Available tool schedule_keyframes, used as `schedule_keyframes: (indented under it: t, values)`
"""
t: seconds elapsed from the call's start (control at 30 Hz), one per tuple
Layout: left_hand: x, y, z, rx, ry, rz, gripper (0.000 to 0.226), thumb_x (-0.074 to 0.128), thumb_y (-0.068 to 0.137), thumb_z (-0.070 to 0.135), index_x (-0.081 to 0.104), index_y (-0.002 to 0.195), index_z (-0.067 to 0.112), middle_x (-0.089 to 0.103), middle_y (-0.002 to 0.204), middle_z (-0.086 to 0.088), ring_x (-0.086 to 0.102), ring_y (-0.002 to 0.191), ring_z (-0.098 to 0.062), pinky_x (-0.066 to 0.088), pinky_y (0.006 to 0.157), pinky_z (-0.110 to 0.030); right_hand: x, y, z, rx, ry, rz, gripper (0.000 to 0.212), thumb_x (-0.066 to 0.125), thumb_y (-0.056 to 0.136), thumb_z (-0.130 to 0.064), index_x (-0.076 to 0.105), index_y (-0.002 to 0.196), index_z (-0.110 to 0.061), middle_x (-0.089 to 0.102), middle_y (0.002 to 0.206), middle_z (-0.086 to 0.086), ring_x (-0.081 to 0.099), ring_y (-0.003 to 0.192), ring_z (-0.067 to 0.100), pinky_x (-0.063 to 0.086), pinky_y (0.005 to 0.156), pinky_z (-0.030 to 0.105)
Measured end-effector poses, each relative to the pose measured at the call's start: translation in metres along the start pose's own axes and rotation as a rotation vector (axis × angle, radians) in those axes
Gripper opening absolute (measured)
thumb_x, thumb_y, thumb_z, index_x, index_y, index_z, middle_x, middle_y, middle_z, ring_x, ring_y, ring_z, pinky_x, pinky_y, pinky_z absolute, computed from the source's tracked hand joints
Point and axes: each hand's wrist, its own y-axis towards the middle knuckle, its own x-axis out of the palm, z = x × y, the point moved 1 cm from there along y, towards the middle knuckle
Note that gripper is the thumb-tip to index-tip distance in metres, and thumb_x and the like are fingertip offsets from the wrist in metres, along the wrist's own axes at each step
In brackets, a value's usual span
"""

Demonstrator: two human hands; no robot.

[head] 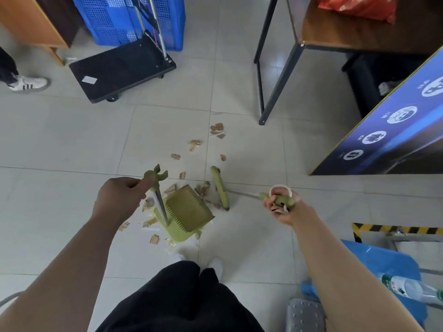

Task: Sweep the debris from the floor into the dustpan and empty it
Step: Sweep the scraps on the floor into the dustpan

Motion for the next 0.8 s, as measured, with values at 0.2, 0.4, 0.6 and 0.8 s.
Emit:
schedule_keyframes:
  t: [0.2, 0.4, 0.6, 0.8]
  values:
    - [-0.018, 0.018, -0.010, -0.019, -0.023, 0.023, 0.055, 0.062, 0.086, 0.054, 0.072, 0.085, 0.000, 0.071, 0.073, 0.004, 0.067, 0.086, -0.039, 0.045, 0.063, -0.031, 0.026, 0.018, 0.002, -0.074, -0.187, 0.127, 0.020, 0.039, 0.084, 0.002, 0.043, 0.070, -0.012, 0.046, 0.069, 0.007, 0.051, 0.033, 0.012, 0.029, 0.037, 0.013]
    - [-0.035, 0.046, -0.021, -0.031, -0.027, 0.044, 0.056, 0.063, 0.084, 0.052, 0.071, 0.086, -0.003, 0.071, 0.069, 0.004, 0.057, 0.068, -0.025, 0.041, 0.061, -0.030, 0.079, 0.045, 0.034, -0.051, -0.376, 0.129, 0.025, 0.041, 0.083, 0.003, 0.044, 0.062, -0.010, 0.048, 0.049, 0.008, 0.049, 0.032, 0.014, 0.026, 0.036, 0.011]
    - [-0.051, 0.067, -0.020, -0.030, -0.026, 0.002, 0.053, 0.064, 0.084, 0.052, 0.072, 0.080, 0.000, 0.071, 0.071, -0.007, 0.057, 0.068, -0.027, 0.042, 0.063, -0.032, 0.120, 0.042, 0.057, 0.033, -0.333, 0.087, 0.027, 0.038, 0.087, 0.001, 0.043, 0.063, -0.011, 0.045, 0.059, 0.008, 0.049, 0.033, 0.013, 0.021, 0.032, 0.010]
    - [-0.059, 0.087, -0.009, -0.022, -0.017, 0.000, 0.063, 0.063, 0.082, 0.057, 0.070, 0.085, -0.005, 0.071, 0.070, -0.005, 0.054, 0.065, -0.024, 0.041, 0.064, -0.034, 0.127, 0.034, 0.019, -0.003, -0.264, 0.024, 0.024, 0.041, 0.085, 0.000, 0.044, 0.065, -0.012, 0.048, 0.058, 0.007, 0.051, 0.033, 0.013, 0.017, 0.037, 0.010]
